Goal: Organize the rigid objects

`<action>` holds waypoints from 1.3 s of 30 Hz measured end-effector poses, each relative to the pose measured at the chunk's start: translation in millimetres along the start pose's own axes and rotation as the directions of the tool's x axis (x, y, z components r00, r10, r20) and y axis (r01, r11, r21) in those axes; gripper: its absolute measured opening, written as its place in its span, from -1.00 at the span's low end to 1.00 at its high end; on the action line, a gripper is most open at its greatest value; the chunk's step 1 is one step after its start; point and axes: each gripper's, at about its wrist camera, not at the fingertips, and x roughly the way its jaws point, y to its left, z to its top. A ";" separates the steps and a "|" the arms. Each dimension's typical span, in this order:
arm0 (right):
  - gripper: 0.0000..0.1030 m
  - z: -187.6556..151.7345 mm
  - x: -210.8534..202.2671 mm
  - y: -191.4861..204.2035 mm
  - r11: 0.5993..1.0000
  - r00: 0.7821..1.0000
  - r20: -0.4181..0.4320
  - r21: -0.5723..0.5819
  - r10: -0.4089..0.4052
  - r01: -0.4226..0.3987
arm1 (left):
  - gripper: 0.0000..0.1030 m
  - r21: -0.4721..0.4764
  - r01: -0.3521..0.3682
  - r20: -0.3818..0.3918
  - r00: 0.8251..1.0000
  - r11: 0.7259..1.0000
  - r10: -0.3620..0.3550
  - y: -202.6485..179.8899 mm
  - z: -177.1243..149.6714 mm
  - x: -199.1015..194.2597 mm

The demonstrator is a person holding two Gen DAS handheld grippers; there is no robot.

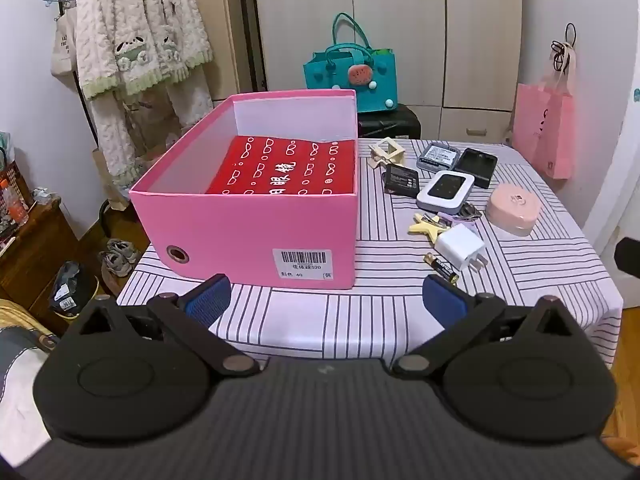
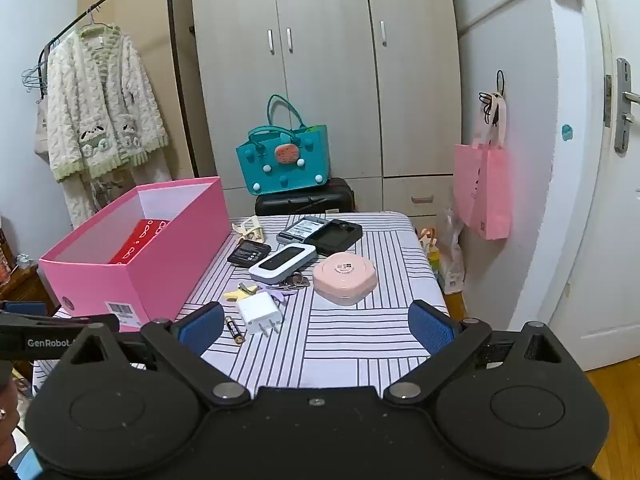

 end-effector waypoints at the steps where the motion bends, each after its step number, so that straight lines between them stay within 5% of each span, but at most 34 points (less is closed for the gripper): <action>1: 0.93 0.0 0.0 -0.3 1.000 1.000 0.002 0.002 0.002 -0.002 | 1.00 -0.001 0.004 0.001 1.000 1.000 -0.004 0.0 -0.2 -0.3; 15: 0.93 -3.9 0.5 1.1 1.000 1.000 -0.002 -0.019 -0.012 0.012 | 0.98 0.019 0.095 0.030 0.995 0.995 -0.095 -9.9 -9.2 -6.6; 27: 0.94 -6.7 -0.3 0.5 0.999 1.000 0.000 -0.030 -0.018 0.018 | 1.00 0.066 -0.006 0.034 0.999 0.998 0.003 -8.5 -12.8 -3.3; 39: 0.94 -8.0 0.2 2.7 0.999 1.000 -0.013 -0.046 -0.020 0.019 | 1.00 0.062 -0.015 0.012 1.000 0.998 0.014 -2.4 -15.0 1.2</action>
